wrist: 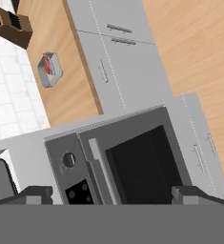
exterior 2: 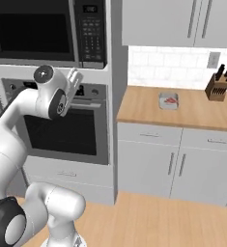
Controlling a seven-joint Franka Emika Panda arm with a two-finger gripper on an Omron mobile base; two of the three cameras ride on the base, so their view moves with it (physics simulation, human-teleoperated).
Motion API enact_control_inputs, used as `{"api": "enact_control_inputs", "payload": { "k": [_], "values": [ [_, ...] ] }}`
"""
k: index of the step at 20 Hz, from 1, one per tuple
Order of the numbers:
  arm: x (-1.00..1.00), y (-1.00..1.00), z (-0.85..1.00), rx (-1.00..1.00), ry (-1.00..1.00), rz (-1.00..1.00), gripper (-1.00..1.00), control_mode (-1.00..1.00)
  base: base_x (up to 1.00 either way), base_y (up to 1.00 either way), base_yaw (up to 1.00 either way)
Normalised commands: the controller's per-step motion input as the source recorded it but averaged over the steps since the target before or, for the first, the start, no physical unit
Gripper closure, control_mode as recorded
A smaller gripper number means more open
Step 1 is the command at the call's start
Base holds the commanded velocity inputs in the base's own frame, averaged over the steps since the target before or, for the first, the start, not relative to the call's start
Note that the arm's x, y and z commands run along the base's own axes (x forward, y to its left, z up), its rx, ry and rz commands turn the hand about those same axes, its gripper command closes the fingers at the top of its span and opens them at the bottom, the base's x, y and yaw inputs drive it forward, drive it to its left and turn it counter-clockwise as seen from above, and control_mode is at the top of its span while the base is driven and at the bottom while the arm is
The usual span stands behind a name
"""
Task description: Take the meat container that has the steak and place it on the second highest rack of the freezer. Then take the vegetable container that has the tomato and cucumber and place it on the highest rack of the freezer.
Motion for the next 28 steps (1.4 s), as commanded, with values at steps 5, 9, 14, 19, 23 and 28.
{"api": "enact_control_inputs", "payload": {
  "k": [5,9,14,19,23,28],
  "values": [
    [0.00,0.00,0.00,0.00,0.00,0.00,-1.00,1.00,0.47,0.23,-0.34],
    [0.00,0.00,0.00,0.00,0.00,0.00,-1.00,1.00,0.43,0.11,-0.42],
    [0.00,0.00,0.00,0.00,0.00,0.00,-1.00,1.00,-0.11,-0.47,-0.09],
    [0.00,0.00,0.00,0.00,0.00,0.00,-1.00,1.00,-0.08,-0.65,0.03],
    [0.00,0.00,0.00,0.00,0.00,0.00,-1.00,1.00,0.00,0.00,0.00],
    [0.00,0.00,0.00,0.00,0.00,0.00,-1.00,1.00,0.00,0.00,0.00]
  ]
}}
